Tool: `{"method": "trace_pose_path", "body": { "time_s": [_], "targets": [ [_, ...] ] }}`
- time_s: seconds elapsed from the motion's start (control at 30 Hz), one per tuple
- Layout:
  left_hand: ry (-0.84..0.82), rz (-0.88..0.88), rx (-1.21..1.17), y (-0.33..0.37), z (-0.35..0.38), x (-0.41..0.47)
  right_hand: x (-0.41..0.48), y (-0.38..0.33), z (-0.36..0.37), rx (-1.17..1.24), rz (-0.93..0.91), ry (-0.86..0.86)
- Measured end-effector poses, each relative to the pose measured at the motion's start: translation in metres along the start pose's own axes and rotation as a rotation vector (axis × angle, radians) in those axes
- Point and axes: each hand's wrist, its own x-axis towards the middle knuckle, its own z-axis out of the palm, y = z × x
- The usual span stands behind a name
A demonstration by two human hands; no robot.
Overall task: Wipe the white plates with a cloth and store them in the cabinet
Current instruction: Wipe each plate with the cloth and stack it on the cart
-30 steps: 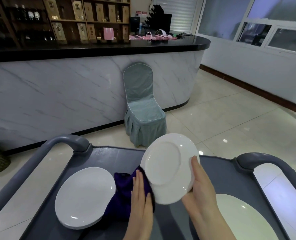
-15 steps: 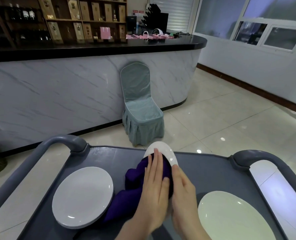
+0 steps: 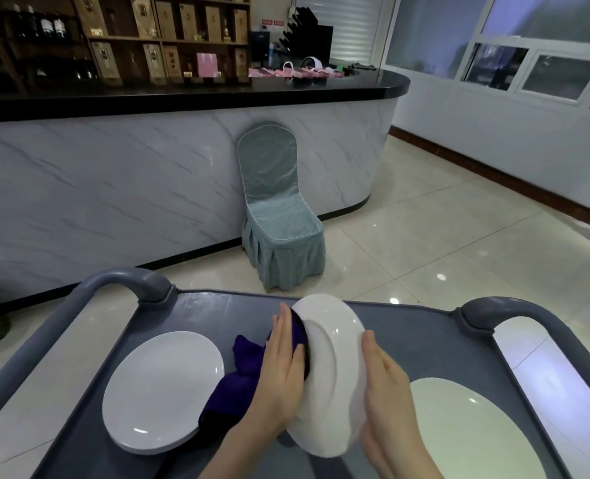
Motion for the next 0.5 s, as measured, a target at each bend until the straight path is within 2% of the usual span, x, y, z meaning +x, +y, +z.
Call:
{"method": "trace_pose_path", "body": {
  "time_s": [0.13, 0.27, 0.4, 0.5],
  "targets": [
    [-0.085, 0.000, 0.050, -0.004, 0.020, -0.029, 0.009, -0.008, -0.006, 0.078, -0.005, 0.020],
    [-0.178, 0.098, 0.114, 0.026, 0.028, -0.039, 0.006, -0.003, -0.003, -0.003, -0.053, -0.029],
    [-0.138, 0.174, 0.131, 0.035, 0.012, -0.024, 0.001, 0.002, -0.005, -0.014, -0.067, -0.048],
    [-0.083, 0.084, 0.140, 0.027, 0.004, -0.018, 0.007, -0.004, -0.008, -0.039, -0.116, -0.002]
  ]
}}
